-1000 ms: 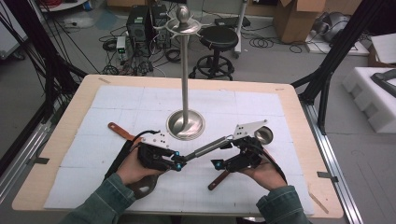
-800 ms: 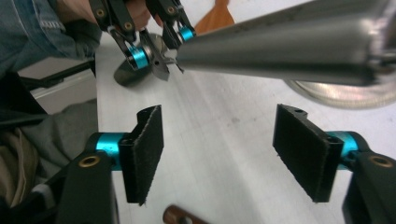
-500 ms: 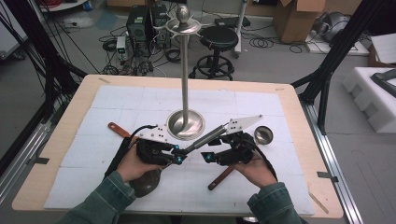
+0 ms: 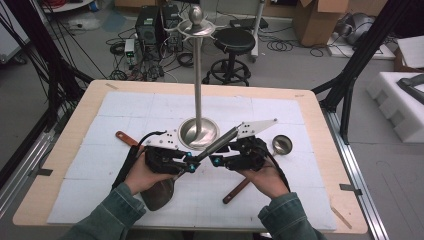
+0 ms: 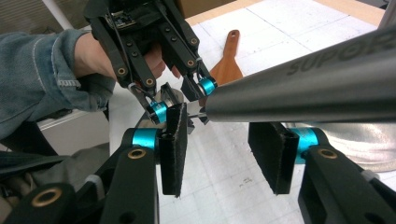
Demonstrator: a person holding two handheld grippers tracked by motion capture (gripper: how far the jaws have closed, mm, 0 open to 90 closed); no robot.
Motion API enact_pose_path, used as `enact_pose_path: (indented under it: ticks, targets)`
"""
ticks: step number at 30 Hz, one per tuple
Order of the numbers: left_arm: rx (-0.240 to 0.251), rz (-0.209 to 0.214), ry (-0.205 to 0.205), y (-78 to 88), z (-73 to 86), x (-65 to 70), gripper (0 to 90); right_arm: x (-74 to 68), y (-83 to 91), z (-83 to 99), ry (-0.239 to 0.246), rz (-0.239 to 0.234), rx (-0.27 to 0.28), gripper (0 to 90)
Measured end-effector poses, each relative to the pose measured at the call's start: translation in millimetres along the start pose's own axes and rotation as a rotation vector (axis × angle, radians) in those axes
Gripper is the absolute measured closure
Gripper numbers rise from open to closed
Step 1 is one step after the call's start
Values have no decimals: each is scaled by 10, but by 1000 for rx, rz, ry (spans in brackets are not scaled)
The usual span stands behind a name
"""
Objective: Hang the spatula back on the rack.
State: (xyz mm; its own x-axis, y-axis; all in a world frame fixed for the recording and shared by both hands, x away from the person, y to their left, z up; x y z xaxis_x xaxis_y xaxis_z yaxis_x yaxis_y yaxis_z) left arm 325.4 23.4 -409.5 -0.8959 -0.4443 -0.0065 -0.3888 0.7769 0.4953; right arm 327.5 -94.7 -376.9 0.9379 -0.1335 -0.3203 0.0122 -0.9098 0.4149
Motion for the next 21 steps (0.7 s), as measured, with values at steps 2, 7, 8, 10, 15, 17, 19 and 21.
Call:
enact_pose_path:
  ticks: [2, 7, 8, 10, 15, 17, 19, 21]
  targets:
    - [1, -2, -12, -3, -19, 2, 762, 3, -15, -9, -1, 2, 3, 593]
    - [10, 4, -18, 8, -70, 34, 763, -15, -33, -44, 20, 9, 9, 644]
    - [13, 3, -17, 8, -78, 37, 763, -15, -27, -49, 19, 11, 12, 648]
    - [12, 2, -17, 7, -87, 42, 764, -15, -21, -61, 13, 10, 22, 653]
    - [18, 6, -17, 8, -97, 51, 764, -13, -21, -88, 6, 23, 38, 658]
    - [21, 11, -13, 13, -100, 54, 763, -19, -21, -90, 3, 15, 41, 668]
    - [17, 19, -11, 18, -95, 52, 760, -25, -20, -100, -6, 3, 52, 675]
    - [14, 20, -4, 21, -89, 54, 753, -26, -23, -104, -5, 4, 54, 678]
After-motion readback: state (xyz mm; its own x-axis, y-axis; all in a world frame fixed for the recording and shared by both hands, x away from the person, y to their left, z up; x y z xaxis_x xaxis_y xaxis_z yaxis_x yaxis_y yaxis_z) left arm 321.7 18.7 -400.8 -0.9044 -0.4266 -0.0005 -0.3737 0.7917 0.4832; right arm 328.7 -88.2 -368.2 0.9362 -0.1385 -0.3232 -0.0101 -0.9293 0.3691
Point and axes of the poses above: each handheld gripper's, and its own axes: y roughly backward along the jaws, z roughly out of its underside, x roughly to its right, the point moved 9 cm from there along -y, roughly forward along the jaws, and after that the axes turned 14 degrees about -z, right-handed, at the moved point
